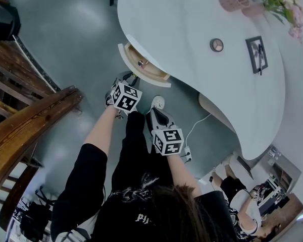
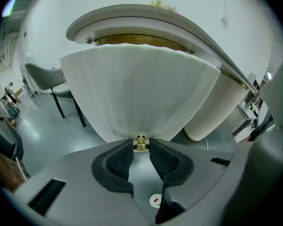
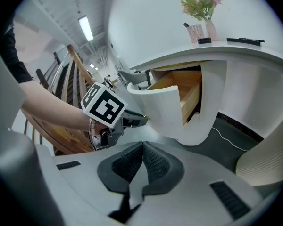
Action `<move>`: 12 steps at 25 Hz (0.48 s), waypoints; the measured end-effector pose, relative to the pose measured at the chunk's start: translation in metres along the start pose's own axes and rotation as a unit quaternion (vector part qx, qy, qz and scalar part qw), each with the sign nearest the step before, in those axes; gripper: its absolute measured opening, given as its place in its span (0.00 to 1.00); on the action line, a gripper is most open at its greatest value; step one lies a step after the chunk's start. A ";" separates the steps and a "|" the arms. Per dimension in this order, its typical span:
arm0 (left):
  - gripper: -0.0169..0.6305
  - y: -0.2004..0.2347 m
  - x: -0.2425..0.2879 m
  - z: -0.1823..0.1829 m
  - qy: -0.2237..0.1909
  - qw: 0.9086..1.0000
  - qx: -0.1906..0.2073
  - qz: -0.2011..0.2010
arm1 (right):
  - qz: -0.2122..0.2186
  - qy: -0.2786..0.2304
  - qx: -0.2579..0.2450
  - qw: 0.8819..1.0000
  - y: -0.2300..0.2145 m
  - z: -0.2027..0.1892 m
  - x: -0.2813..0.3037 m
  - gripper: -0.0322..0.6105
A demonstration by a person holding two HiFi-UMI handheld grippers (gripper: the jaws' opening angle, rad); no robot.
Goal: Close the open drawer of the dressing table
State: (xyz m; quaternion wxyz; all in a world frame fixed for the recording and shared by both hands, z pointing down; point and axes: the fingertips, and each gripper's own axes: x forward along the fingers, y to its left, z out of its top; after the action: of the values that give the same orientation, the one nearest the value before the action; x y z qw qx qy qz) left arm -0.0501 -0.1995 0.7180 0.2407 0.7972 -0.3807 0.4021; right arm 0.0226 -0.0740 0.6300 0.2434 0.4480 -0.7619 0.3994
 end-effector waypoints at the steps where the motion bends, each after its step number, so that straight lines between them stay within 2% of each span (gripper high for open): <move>1: 0.21 0.000 0.000 0.001 0.000 1.000 0.000 -0.001 | -0.001 0.000 0.000 1.000 0.000 0.000 0.000 0.09; 12: 0.21 0.002 0.006 0.012 -0.011 1.000 0.002 -0.004 | -0.004 -0.011 0.010 1.000 -0.002 0.008 0.005 0.09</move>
State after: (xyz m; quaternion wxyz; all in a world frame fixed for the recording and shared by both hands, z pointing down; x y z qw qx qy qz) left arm -0.0438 -0.2114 0.7166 0.2362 0.8034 -0.3793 0.3936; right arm 0.0221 -0.0836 0.6296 0.2318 0.4582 -0.7586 0.4010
